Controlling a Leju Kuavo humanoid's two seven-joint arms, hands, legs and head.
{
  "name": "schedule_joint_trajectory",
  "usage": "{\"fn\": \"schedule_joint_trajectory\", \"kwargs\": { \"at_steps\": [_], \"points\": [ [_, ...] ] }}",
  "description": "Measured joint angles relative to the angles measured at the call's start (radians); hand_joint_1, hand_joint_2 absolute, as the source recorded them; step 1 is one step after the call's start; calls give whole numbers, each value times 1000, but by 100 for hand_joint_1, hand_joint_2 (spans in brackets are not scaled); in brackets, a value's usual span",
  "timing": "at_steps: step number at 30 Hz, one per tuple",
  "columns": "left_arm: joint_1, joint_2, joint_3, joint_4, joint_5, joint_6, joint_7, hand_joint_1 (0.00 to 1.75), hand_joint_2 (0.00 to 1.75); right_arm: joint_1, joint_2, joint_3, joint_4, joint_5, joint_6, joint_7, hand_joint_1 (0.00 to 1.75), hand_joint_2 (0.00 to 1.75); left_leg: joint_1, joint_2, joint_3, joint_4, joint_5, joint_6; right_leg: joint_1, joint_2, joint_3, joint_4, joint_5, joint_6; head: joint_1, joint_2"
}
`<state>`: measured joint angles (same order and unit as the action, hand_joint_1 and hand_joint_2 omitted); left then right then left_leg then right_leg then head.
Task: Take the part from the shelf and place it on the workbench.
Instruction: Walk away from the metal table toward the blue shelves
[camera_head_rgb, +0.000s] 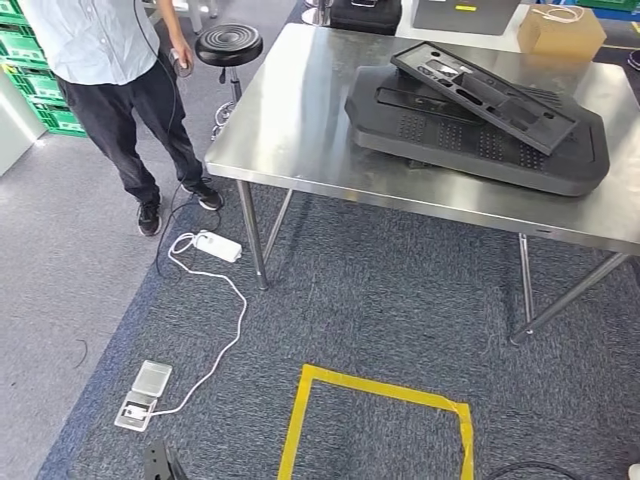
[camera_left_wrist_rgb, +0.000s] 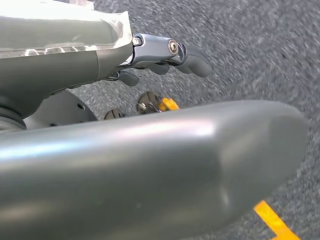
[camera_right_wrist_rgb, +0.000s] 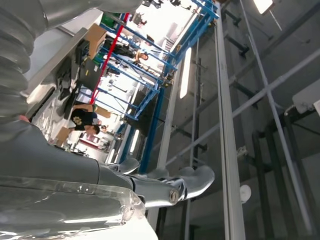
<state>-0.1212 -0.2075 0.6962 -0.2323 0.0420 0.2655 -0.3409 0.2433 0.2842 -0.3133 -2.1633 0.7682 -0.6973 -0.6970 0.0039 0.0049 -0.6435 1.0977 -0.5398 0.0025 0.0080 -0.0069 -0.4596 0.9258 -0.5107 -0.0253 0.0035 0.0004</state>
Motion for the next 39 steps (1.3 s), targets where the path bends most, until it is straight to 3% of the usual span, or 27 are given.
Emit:
{"fn": "schedule_joint_trajectory", "kwargs": {
  "at_steps": [2,3,4,5,7,9,12,14,17,18,19,20,23,25,27,28,30,32,33,34,35,36,38,39],
  "points": [
    [1,1,1,0,0,0,0,0,0,1,0,1,3,1,0,0,0,175,4,0,-31,129,-82,-9,0,-2,-29,9,15,-3,0,0],
    [2,2,2,0,0,0,0,0,0,1,0,2,5,1,0,0,0,175,5,0,-35,176,-95,-13,-1,-3,-44,15,21,-2,0,0],
    [2,2,3,0,0,0,0,0,0,1,0,2,6,1,0,0,0,175,7,0,-24,189,-86,-17,-2,-3,-60,24,26,0,0,0],
    [2,2,5,0,0,0,0,0,0,1,0,3,7,1,0,0,0,175,10,0,3,165,-63,-19,-3,-4,-76,35,30,2,0,0],
    [1,3,8,0,0,1,0,0,0,1,0,3,8,1,0,0,0,175,14,0,91,41,-19,-22,-4,-3,-107,63,33,9,-1,0],
    [-1,4,12,0,0,2,-1,0,0,1,0,4,7,1,0,0,0,175,13,0,149,-60,-16,-16,-3,-3,-132,88,36,18,0,0],
    [1,5,15,0,0,3,-4,0,0,2,0,5,7,5,0,0,0,175,10,0,146,-84,-13,4,-5,-2,-149,98,47,38,0,0],
    [1,6,16,0,0,3,-5,0,0,2,0,5,8,8,0,0,0,175,13,3,134,-87,2,24,-9,0,-161,129,7,50,1,0],
    [1,7,17,0,0,2,-6,0,0,2,0,7,12,13,0,0,0,175,12,8,107,-87,25,39,-17,1,-201,294,-120,65,2,0],
    [2,8,17,0,0,2,-6,0,0,2,0,7,14,14,0,0,0,175,12,8,98,-86,32,39,-20,1,-205,341,-138,69,2,0],
    [2,8,18,0,0,2,-6,0,0,1,0,8,16,15,0,0,0,175,12,9,89,-86,39,37,-22,1,-195,357,-135,71,2,0],
    [2,9,18,0,0,2,-6,0,0,1,0,8,18,16,0,0,0,175,12,9,81,-86,46,36,-23,1,-167,334,-114,72,2,0],
    [2,9,19,0,0,2,-6,0,0,-2,0,11,20,16,0,0,0,175,10,7,65,-85,64,25,-22,8,-24,117,-43,64,2,0],
    [1,9,19,0,0,3,-6,0,0,-3,0,12,20,16,0,0,0,175,10,7,58,-87,78,13,-16,14,19,34,-39,54,1,0],
    [1,9,20,0,0,3,-6,0,0,-3,0,12,20,12,0,0,0,175,14,7,52,-89,87,0,-14,13,14,25,-31,42,1,0],
    [1,9,21,0,0,3,-6,0,0,-4,0,13,20,9,0,0,0,175,15,5,47,-84,77,-5,-15,10,8,23,-23,33,1,0],
    [3,10,23,0,0,4,-6,0,0,-5,1,14,20,1,0,0,0,175,15,3,24,-23,11,-10,-17,4,-10,21,-4,15,0,0],
    [3,10,24,0,0,6,-6,0,0,-5,2,14,21,-5,0,0,0,175,14,2,-11,103,-78,-12,-13,0,-37,32,8,7,-1,0],
    [3,10,24,0,0,6,-6,0,0,-5,2,14,21,-7,0,0,0,175,14,2,-22,160,-102,-13,-11,-1,-52,40,13,6,-1,0],
    [3,10,25,0,0,7,-6,0,0,-5,2,14,21,-9,0,0,0,175,14,2,-22,191,-105,-13,-10,-2,-68,50,17,6,-1,0],
    [3,11,25,0,0,7,-6,0,0,-5,2,14,21,-12,0,0,0,175,14,2,-5,187,-90,-12,-9,-2,-84,61,20,7,-1,0],
    [3,11,25,0,0,7,-6,0,0,-5,2,14,21,-15,0,0,0,175,14,2,29,147,-63,-10,-9,-1,-100,72,22,8,-1,0],
    [1,12,26,0,0,8,-6,0,0,-5,2,14,20,-25,0,0,0,175,12,2,113,17,-26,-3,-8,-1,-126,97,26,12,0,0],
    [0,12,26,0,0,8,-6,0,0,-4,2,14,20,-30,0,0,0,131,10,2,140,-32,-22,0,-7,-1,-136,106,29,17,0,0]
  ]
}}
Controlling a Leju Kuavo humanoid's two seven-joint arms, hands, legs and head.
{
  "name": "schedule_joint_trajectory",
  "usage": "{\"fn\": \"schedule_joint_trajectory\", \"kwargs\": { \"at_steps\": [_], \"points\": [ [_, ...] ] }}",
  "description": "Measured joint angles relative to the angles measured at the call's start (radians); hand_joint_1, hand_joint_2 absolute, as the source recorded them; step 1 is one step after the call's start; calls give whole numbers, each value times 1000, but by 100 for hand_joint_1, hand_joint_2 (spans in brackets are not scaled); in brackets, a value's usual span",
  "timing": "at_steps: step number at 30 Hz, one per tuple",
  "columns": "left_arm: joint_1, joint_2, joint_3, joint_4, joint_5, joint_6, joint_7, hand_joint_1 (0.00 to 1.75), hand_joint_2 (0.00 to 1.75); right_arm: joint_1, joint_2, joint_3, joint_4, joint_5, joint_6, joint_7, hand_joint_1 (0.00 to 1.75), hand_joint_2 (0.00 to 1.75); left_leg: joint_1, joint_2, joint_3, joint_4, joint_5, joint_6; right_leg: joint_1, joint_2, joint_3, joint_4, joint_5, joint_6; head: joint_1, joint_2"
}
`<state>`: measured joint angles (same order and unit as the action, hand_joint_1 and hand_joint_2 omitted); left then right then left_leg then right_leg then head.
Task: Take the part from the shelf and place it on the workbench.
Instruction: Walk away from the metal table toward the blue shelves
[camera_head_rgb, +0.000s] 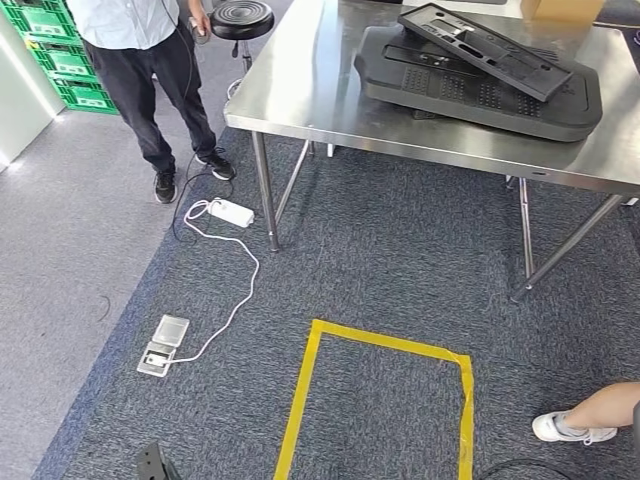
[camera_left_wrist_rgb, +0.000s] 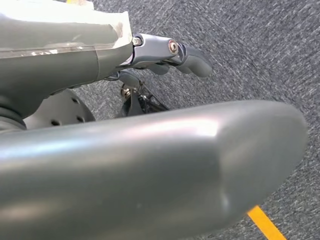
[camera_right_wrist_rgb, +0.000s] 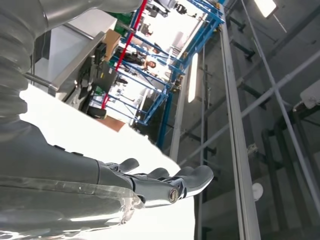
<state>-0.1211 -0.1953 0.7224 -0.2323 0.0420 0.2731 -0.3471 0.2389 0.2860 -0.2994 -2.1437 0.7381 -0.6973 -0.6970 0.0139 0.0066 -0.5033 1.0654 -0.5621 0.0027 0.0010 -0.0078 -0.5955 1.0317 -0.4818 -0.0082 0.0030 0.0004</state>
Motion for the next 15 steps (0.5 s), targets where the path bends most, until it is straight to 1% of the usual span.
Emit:
{"fn": "schedule_joint_trajectory", "kwargs": {
  "at_steps": [1,2,3,4,5,6,7,8,9,10,11,12,13,14,15],
  "points": [
    [-1,0,0,0,0,0,0,0,0,0,0,0,-1,-4,0,0,0,87,-3,0,13,-29,-2,4,0,0,-8,6,5,6,0,0],
    [0,1,1,0,0,0,0,0,0,0,0,0,-2,-6,0,0,0,44,-6,0,14,-38,-3,8,0,0,-14,9,11,12,0,0],
    [1,1,1,0,0,0,0,0,0,0,0,0,-3,-8,0,0,0,0,-6,0,9,-39,3,13,-1,0,-17,8,18,19,0,0],
    [1,2,2,0,0,1,0,0,0,1,0,0,-3,-9,0,0,0,0,-5,2,3,-40,10,19,-2,1,-20,10,15,25,1,0],
    [2,2,2,0,0,1,0,0,0,2,0,0,-4,-11,0,0,0,0,-3,3,-4,-41,20,26,-4,2,-25,21,-4,31,2,0],
    [1,2,2,0,0,1,0,0,0,3,0,0,-4,-13,0,0,0,0,0,5,-13,-43,30,32,-5,3,-33,50,-40,38,2,0],
    [1,2,3,0,0,1,0,0,0,4,0,0,-3,-15,0,0,0,0,0,7,-23,-43,39,37,-7,4,-43,95,-88,43,3,0],
    [1,2,4,0,0,1,0,0,0,6,-1,0,-3,-18,0,0,0,0,0,8,-34,-42,48,39,-10,4,-54,153,-134,48,4,0],
    [2,2,5,0,0,1,-1,0,0,7,-2,0,-2,-21,0,0,0,0,0,9,-46,-42,56,40,-12,3,-62,208,-164,51,4,0],
    [2,2,6,0,0,1,-1,0,0,9,-3,1,0,-24,0,0,0,0,0,10,-58,-41,65,39,-13,3,-61,245,-172,54,4,0],
    [2,2,6,0,0,1,-3,0,0,11,-4,1,1,-28,0,0,0,0,0,10,-69,-41,73,38,-14,3,-46,251,-156,55,4,0],
    [2,2,7,0,0,1,-4,0,0,12,-5,2,3,-33,0,0,0,0,0,11,-81,-41,82,36,-15,3,-16,224,-125,55,4,0],
    [2,2,7,0,0,1,-5,0,0,13,-6,4,4,-37,0,2,0,0,0,11,-90,-41,90,34,-15,2,28,166,-93,54,4,0],
    [2,2,7,0,0,1,-6,0,0,13,-8,6,5,-40,0,4,0,0,-1,12,-96,-40,97,31,-13,-5,79,91,-74,51,4,0],
    [2,2,7,0,0,2,-6,0,0,13,-11,10,6,-43,0,8,0,0,-3,14,-100,-40,103,27,-11,-12,124,20,-69,44,3,0]
  ]
}}
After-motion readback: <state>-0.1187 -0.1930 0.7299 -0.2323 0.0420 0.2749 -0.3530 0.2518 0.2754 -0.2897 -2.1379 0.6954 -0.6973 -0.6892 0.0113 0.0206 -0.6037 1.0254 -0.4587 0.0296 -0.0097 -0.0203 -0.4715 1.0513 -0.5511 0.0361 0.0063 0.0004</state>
